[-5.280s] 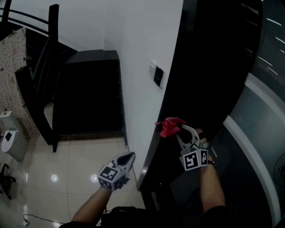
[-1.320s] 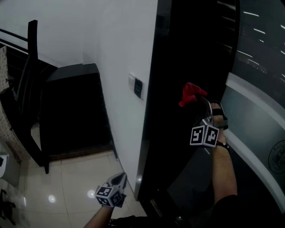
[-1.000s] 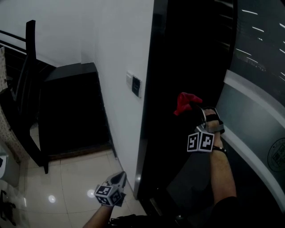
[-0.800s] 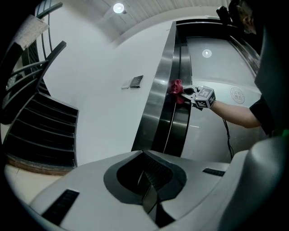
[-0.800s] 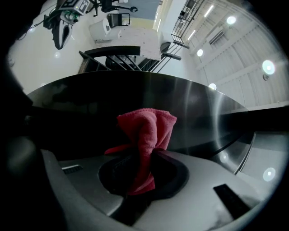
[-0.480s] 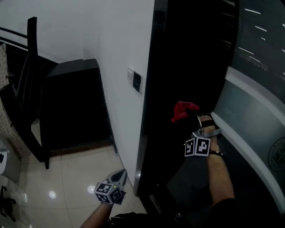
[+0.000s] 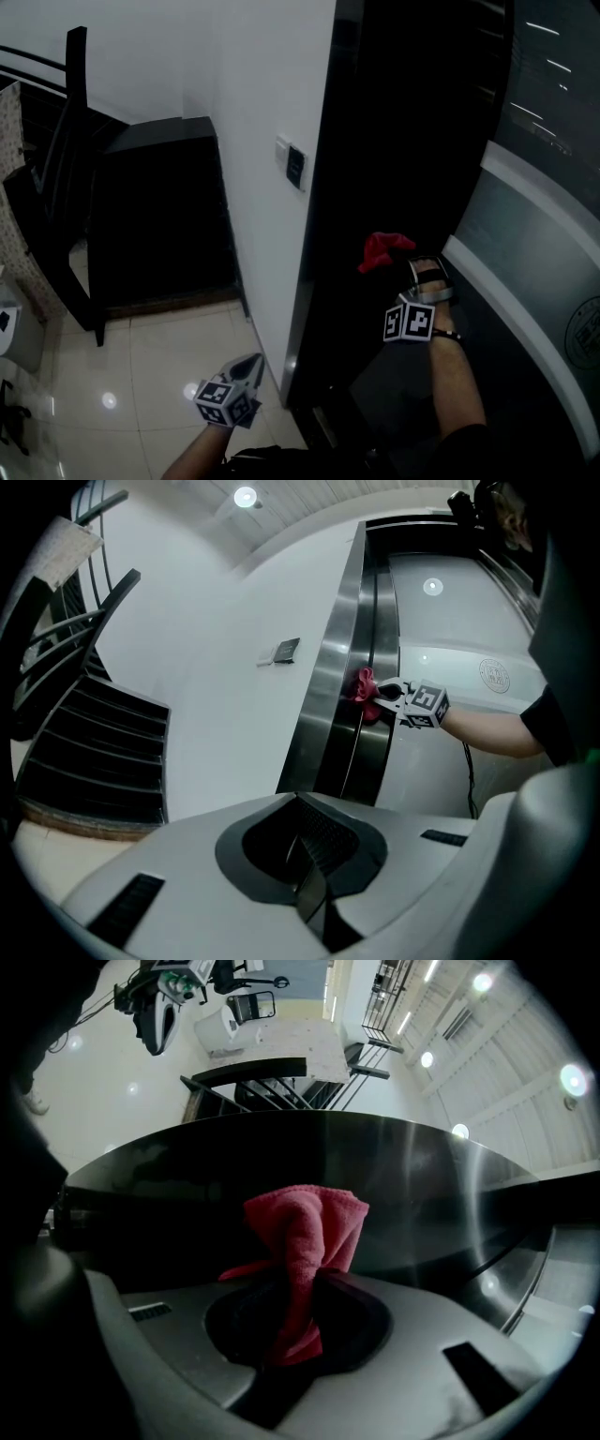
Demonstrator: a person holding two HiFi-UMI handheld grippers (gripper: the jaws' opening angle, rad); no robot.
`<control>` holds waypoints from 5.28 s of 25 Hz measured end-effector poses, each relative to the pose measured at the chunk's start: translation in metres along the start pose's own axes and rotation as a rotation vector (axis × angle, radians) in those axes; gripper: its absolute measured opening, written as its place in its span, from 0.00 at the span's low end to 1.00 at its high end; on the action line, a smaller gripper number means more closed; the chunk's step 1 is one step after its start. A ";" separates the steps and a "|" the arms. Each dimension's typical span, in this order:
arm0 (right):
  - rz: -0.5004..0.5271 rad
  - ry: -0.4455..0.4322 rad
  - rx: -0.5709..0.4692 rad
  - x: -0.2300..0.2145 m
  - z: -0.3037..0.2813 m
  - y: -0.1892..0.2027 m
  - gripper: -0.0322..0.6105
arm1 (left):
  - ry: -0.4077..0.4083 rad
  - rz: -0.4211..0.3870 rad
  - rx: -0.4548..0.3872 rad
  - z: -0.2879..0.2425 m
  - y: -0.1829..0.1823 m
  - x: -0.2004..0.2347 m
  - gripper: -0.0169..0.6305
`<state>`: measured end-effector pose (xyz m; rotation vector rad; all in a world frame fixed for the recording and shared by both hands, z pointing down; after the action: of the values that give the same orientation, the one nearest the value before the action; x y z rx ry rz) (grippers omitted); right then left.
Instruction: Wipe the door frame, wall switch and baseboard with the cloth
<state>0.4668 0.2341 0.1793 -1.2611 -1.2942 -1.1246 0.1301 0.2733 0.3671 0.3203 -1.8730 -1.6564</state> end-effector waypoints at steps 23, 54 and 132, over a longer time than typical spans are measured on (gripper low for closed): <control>-0.021 -0.106 0.029 0.077 -0.006 -0.007 0.15 | 0.040 -0.049 0.018 -0.007 0.002 -0.007 0.03; -0.091 -0.332 0.066 0.204 -0.027 -0.009 0.15 | 0.041 -0.066 0.070 -0.018 0.010 -0.006 0.03; -0.250 0.204 -0.185 -0.009 0.010 -0.044 0.15 | 0.076 0.003 0.068 0.004 0.008 0.011 0.03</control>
<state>0.4225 0.2412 0.1695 -1.1021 -1.2387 -1.5395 0.1207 0.2714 0.3780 0.4030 -1.8746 -1.5593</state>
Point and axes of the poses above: the fingertips, and each gripper's own axes: z backward along the fingers, x to its left, y out of its underside, the point moved 10 cm from there along z, backward along the fingers, and after that the axes turned 8 degrees about -y, right-handed, at the moved point
